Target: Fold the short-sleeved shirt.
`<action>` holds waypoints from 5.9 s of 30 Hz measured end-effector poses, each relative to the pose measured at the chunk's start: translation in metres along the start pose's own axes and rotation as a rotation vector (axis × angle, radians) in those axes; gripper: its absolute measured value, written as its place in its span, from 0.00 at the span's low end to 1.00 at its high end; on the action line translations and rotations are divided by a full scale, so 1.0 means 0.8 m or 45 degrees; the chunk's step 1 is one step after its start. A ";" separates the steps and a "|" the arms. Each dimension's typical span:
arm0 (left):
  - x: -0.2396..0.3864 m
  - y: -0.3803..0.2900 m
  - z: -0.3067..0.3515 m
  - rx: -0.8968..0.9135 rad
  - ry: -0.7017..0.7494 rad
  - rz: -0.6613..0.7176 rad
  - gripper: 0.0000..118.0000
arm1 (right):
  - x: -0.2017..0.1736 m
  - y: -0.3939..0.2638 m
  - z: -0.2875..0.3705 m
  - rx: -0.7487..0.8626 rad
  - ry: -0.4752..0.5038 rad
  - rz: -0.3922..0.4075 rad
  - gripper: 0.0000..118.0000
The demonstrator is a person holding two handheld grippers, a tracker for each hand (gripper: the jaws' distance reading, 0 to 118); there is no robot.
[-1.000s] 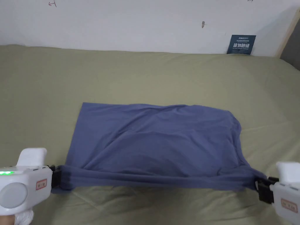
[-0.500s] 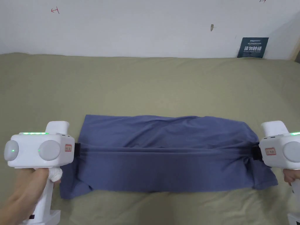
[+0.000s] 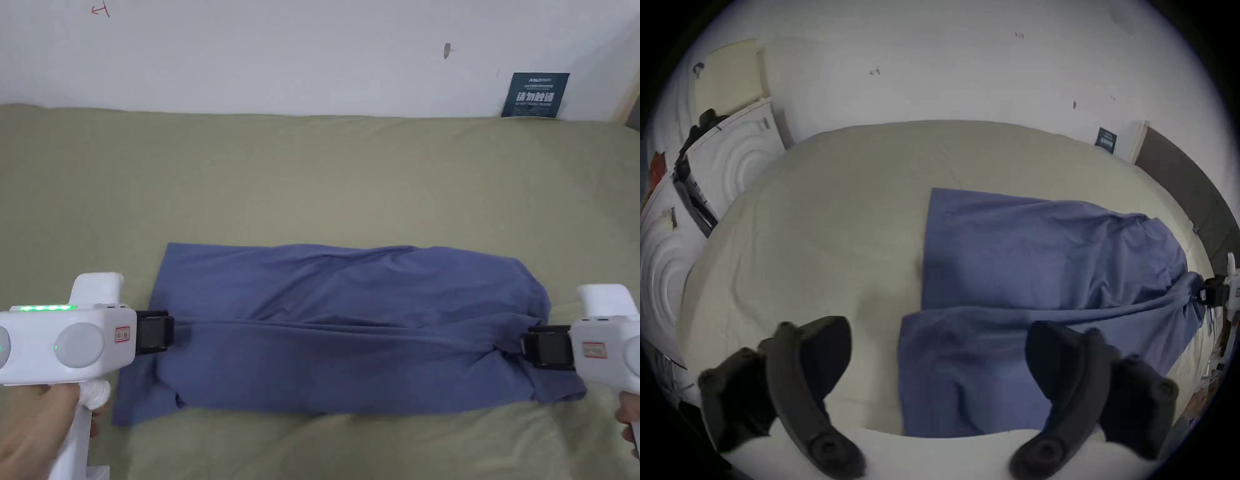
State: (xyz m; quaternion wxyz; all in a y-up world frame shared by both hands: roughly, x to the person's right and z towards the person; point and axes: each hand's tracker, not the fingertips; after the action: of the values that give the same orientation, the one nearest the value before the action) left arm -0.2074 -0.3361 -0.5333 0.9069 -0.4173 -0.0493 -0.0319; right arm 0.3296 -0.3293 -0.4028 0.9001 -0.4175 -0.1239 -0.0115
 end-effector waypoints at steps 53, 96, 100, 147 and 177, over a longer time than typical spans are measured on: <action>0.003 -0.139 0.112 -0.106 -0.002 -0.068 0.06 | 0.014 -0.152 0.103 -0.057 0.122 -0.170 0.09; 0.027 0.069 -0.130 -0.181 0.012 -0.121 0.64 | 0.045 0.045 -0.080 -0.040 0.039 -0.053 0.00; 0.042 0.060 -0.118 -0.128 -0.003 -0.172 0.01 | 0.045 0.065 -0.114 -0.162 0.056 -0.049 0.65; -0.035 -0.176 0.136 0.004 -0.087 -0.043 0.04 | 0.050 -0.185 0.117 -0.026 0.150 -0.057 0.01; -0.113 -0.083 0.096 -0.247 -0.856 0.437 0.00 | -0.246 -0.125 0.197 0.759 0.090 0.057 0.00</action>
State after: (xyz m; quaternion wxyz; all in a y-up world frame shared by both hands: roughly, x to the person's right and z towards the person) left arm -0.3085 -0.3190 -0.4441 0.7885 -0.4905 -0.2701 0.2544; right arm 0.0925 -0.2918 -0.2756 0.9868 -0.1366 -0.0811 0.0305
